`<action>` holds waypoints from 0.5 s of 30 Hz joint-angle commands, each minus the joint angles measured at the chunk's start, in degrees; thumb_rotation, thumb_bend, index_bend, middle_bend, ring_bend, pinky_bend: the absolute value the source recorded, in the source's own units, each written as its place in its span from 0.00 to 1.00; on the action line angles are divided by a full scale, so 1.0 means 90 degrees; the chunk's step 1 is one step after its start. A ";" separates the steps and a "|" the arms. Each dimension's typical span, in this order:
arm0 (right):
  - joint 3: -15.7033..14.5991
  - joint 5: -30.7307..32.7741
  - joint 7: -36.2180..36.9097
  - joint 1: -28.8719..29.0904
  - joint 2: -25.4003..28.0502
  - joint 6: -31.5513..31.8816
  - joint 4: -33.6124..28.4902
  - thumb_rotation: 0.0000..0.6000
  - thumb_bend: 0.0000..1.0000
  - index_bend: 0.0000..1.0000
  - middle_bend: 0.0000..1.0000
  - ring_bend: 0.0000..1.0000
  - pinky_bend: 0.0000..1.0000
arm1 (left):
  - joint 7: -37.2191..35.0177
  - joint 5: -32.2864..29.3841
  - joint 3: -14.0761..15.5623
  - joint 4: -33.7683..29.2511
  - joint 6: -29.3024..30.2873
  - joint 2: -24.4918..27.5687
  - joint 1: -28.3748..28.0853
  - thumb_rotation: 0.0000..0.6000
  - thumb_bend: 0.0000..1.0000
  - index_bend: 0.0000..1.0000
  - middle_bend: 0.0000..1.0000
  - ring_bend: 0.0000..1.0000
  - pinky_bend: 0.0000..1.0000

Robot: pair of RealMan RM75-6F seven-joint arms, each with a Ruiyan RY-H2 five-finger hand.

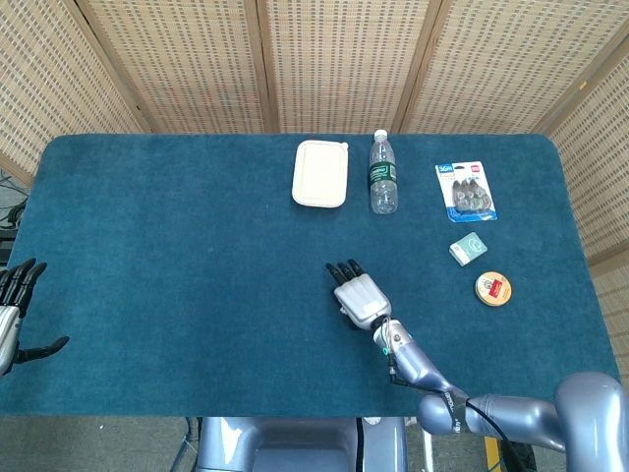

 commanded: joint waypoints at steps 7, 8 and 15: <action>0.0741 0.0194 -0.0552 0.0419 0.0656 0.0615 -0.0985 1.00 0.43 0.60 0.03 0.00 0.00 | -0.0063 -0.0022 -0.0013 -0.0001 0.0002 0.0031 0.0002 1.00 0.00 0.00 0.00 0.00 0.00; 0.0926 0.0354 -0.0696 0.0507 0.0798 0.0735 -0.1166 1.00 0.43 0.60 0.03 0.00 0.00 | -0.0085 -0.0019 -0.0009 0.0002 -0.0004 0.0038 0.0002 1.00 0.00 0.00 0.00 0.00 0.00; 0.1449 0.1297 -0.1270 0.0772 0.1431 0.1197 -0.1779 1.00 0.43 0.60 0.03 0.00 0.00 | -0.0206 -0.0004 -0.0013 0.0019 0.0016 0.0083 0.0013 1.00 0.00 0.00 0.00 0.00 0.00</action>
